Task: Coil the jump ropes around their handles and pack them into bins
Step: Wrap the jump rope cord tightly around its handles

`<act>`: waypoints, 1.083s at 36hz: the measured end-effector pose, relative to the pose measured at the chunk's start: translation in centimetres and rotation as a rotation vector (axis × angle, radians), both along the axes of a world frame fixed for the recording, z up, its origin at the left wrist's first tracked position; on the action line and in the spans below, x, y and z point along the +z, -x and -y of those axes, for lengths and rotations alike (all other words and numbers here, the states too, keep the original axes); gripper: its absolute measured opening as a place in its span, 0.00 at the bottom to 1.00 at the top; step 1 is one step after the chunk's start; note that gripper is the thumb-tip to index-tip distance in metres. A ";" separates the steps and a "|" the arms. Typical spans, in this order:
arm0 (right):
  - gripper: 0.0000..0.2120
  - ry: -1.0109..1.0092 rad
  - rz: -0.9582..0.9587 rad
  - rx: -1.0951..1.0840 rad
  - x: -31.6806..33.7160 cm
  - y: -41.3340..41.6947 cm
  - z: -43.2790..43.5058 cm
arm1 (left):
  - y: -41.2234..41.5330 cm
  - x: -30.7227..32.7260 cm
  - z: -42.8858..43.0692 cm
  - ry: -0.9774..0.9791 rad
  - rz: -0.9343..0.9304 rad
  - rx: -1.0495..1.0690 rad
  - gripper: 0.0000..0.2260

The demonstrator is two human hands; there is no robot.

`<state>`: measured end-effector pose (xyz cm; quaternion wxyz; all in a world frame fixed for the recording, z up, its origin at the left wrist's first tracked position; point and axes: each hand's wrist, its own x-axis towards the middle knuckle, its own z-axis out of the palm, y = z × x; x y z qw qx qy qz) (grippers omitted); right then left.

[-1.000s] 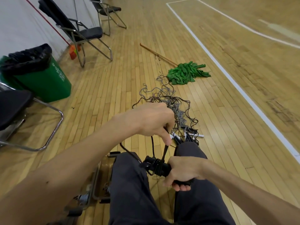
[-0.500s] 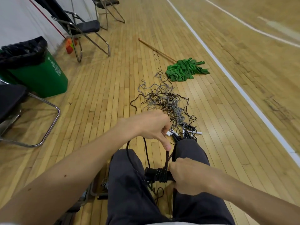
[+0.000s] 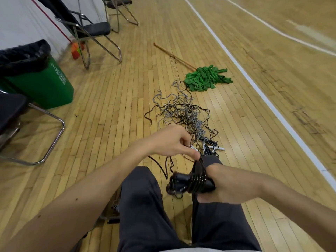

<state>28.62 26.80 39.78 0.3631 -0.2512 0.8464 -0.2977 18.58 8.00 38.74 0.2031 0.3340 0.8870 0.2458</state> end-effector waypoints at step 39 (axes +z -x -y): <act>0.10 0.705 0.453 -0.886 -3.4 2.1 -1.6 | -3.7 -3.8 1.9 -0.326 0.361 0.260 0.23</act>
